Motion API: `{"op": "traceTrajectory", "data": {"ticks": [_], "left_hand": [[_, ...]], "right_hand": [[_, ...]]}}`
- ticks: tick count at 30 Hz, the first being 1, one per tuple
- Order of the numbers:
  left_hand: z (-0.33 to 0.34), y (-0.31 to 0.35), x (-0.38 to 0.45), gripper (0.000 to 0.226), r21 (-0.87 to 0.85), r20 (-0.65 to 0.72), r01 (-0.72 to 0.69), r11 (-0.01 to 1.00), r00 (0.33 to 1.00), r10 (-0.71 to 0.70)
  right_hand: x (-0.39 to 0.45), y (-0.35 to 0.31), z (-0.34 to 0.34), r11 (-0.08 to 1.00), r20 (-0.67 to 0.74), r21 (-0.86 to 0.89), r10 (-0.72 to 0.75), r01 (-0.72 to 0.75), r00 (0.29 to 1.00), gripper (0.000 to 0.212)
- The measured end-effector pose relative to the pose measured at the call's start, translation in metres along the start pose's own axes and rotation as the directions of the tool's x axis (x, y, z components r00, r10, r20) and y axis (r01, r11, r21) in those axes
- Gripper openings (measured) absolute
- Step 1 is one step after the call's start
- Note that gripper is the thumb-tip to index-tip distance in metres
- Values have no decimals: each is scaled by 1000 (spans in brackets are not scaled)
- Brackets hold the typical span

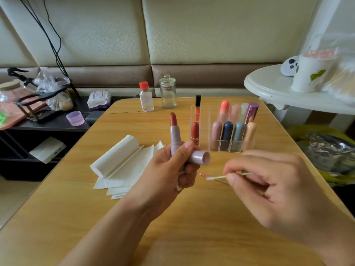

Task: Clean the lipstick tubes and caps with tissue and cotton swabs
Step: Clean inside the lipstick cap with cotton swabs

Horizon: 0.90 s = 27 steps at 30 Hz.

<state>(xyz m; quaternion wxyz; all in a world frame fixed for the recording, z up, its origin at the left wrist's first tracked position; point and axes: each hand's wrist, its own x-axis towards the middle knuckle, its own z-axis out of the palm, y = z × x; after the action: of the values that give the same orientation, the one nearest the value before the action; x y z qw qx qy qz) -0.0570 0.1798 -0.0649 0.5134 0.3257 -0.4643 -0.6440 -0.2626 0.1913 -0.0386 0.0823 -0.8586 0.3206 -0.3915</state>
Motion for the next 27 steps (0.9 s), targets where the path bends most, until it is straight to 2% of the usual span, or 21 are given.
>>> {"op": "traceTrajectory", "data": {"ticks": [2,5,14,21,27], "left_hand": [[-2,0,1,29,34,-14,-2,999,1000,2],[-1,-2,0,33,43,-21,6,999,1000,-5],[0,-1,-1,30,64,-6,8,998,1000,-7],[-2,-4,-1,29,88,-23,-15,996,1000,17],[0,-5,-2,21,68,-29,-23,997,999,25]], "right_hand": [[2,-2,-4,1000,-73,13,11,-10,997,11],[3,-2,-4,997,-117,-79,14,-23,993,9],[0,3,3,986,-77,-155,42,-54,996,13],[-1,4,5,996,-31,-63,60,-62,998,20],[0,0,6,994,6,-76,77,-77,997,15]]}}
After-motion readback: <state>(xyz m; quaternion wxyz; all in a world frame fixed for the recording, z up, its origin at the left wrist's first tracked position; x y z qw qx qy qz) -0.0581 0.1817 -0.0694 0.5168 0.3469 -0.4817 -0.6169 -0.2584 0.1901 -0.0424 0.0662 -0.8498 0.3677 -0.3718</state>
